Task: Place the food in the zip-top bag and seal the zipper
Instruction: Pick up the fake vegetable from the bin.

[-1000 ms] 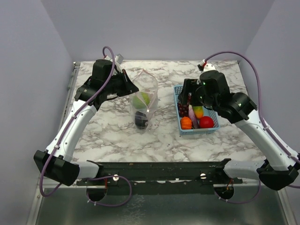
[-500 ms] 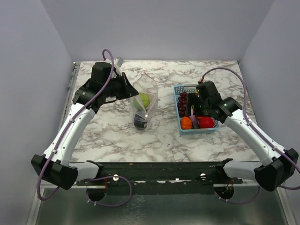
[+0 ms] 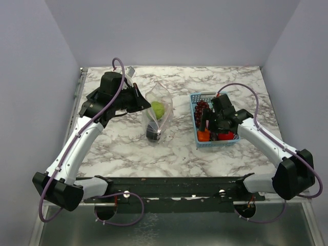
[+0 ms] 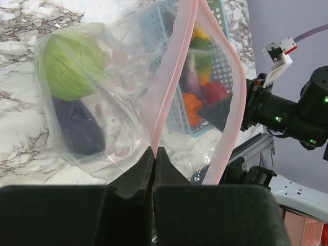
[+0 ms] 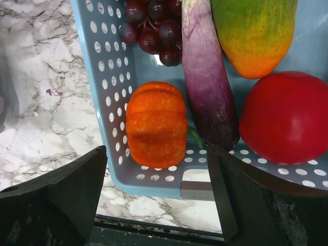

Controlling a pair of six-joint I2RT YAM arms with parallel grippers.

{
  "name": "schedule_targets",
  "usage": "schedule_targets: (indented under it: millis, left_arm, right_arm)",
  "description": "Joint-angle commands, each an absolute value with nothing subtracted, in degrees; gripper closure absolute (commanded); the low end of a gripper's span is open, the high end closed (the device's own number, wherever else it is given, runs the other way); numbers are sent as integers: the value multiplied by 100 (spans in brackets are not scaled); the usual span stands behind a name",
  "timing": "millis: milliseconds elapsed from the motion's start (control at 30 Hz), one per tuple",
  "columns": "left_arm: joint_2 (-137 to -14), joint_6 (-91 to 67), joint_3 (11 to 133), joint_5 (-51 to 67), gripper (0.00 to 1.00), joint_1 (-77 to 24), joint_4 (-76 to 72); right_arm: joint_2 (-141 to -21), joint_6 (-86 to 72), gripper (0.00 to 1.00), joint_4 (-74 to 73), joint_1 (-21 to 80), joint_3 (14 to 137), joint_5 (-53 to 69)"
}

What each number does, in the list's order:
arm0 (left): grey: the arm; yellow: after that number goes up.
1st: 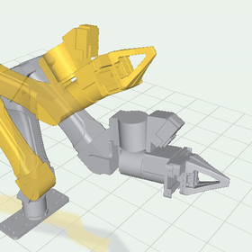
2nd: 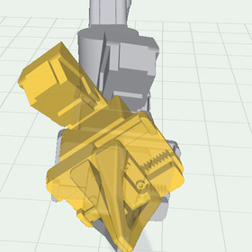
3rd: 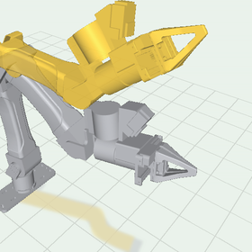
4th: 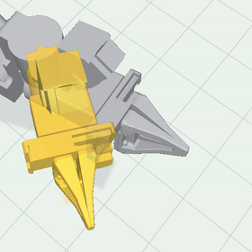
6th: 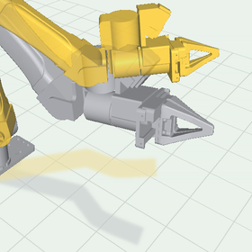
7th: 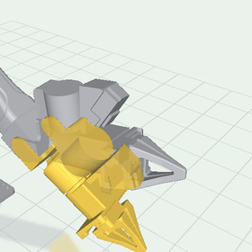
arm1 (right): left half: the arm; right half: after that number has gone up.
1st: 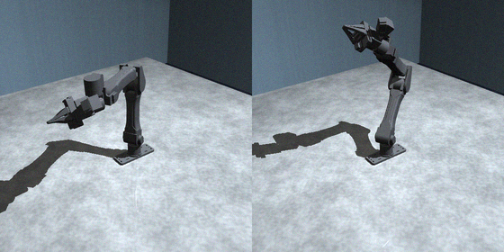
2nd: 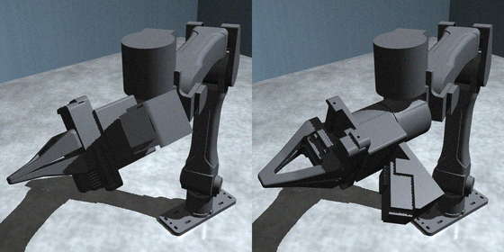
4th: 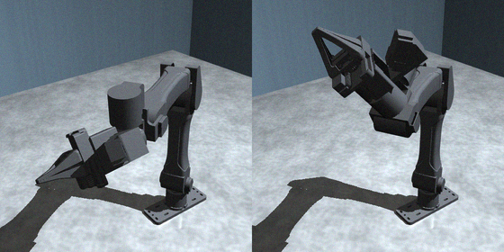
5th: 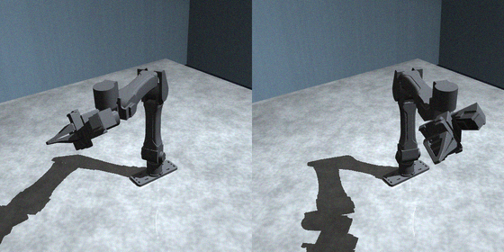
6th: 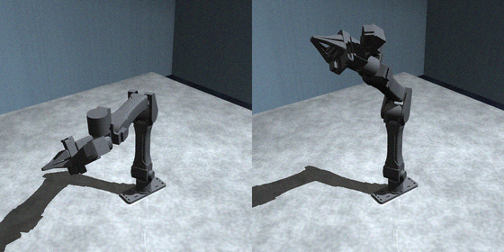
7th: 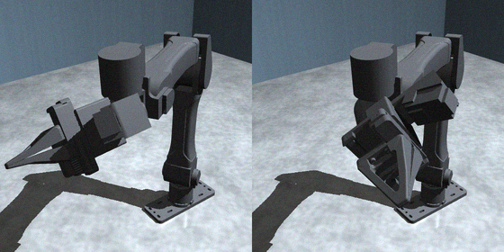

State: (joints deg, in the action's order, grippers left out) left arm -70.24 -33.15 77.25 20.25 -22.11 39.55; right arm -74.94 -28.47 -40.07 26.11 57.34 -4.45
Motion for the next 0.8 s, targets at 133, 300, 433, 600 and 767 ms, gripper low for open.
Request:
schedule_targets:
  millis: [133, 300, 433, 600, 767]
  left_arm:
    - [-6841, -3278, 7629, 1952, 100, -2250, 4012]
    - [-6836, -3263, 7612, 1940, 100, -2255, 4012]
    - [-6846, -3252, 7603, 1940, 100, -2255, 4019]
    - [-6862, -3219, 7601, 1934, 100, -2250, 4021]
    - [-6899, -3191, 7576, 1915, 100, -2255, 4018]
  right_arm:
    - [-7818, -3022, 22, -3465, 2433, 5491, -45]
    - [-7993, -3041, 25, -3346, 2398, 5434, 103]
    - [-8129, -3047, 29, -3276, 2378, 5417, 122]
    - [-8235, -3024, 36, -3244, 2379, 5388, 118]
    - [-8167, -2977, 53, -3320, 2368, 5417, 26]
